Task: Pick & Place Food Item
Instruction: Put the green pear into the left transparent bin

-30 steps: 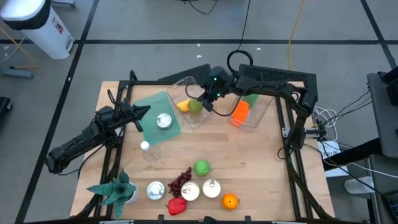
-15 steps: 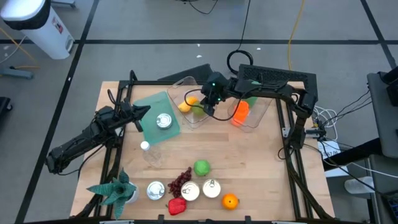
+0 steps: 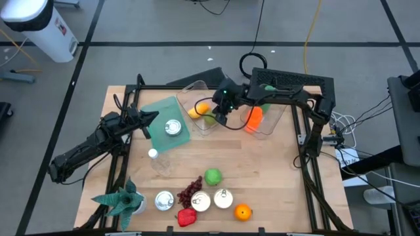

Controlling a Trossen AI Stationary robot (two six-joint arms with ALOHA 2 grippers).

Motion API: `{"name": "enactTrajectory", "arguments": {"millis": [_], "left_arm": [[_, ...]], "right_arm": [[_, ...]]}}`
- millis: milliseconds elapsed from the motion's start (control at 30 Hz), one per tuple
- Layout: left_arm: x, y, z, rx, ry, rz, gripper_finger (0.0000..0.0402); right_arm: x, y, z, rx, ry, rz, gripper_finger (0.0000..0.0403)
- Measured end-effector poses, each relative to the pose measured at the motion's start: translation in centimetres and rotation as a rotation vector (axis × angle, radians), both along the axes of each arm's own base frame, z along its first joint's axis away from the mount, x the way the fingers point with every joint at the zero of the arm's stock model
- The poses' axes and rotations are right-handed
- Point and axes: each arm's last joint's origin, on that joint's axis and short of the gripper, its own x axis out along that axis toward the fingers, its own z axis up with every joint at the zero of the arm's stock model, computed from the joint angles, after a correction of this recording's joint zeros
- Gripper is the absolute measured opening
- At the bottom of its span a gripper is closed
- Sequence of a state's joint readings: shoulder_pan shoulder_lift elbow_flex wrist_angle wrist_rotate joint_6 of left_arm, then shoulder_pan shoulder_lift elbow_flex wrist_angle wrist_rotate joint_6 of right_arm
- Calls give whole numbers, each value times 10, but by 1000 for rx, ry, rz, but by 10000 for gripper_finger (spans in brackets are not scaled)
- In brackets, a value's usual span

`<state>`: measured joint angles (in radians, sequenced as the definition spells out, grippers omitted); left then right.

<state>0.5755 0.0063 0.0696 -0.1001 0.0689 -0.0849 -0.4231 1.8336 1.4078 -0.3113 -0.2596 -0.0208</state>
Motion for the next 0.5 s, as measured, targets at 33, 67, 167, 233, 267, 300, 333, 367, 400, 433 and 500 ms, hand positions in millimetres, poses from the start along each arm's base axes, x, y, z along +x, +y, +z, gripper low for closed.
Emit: {"name": "enactTrajectory", "arguments": {"millis": [33, 67, 167, 233, 267, 300, 333, 367, 400, 433, 500], "left_arm": [[0, 0, 0, 0, 0, 0, 15], [0, 0, 0, 0, 0, 0, 15], [0, 0, 0, 1, 1, 0, 15], [0, 0, 0, 0, 0, 0, 15], [0, 0, 0, 0, 1, 0, 15], [0, 0, 0, 0, 0, 0, 15], [0, 0, 0, 0, 0, 0, 15], [0, 0, 0, 0, 0, 0, 15], [0, 0, 0, 0, 0, 0, 15], [0, 0, 0, -1, 0, 0, 15], [0, 0, 0, 0, 0, 0, 15]], "right_arm": [[-1, 0, -2, 0, 4, 2, 4], [-1, 1, -3, 0, 10, 6, 4], [-3, 1, -8, -6, 24, 10, 4], [-2, 1, -10, -30, 15, -3, 5], [-2, 2, -11, -35, 5, -3, 6], [-1, 2, -11, -39, -5, -2, 9], [-1, 2, -11, -41, -14, 0, 12], [0, 2, -11, -41, -21, 1, 18], [0, 2, -10, -39, -29, -3, 24], [1, 3, -10, -37, -35, -5, 33], [1, 4, -10, -38, -35, -2, 52]]}}
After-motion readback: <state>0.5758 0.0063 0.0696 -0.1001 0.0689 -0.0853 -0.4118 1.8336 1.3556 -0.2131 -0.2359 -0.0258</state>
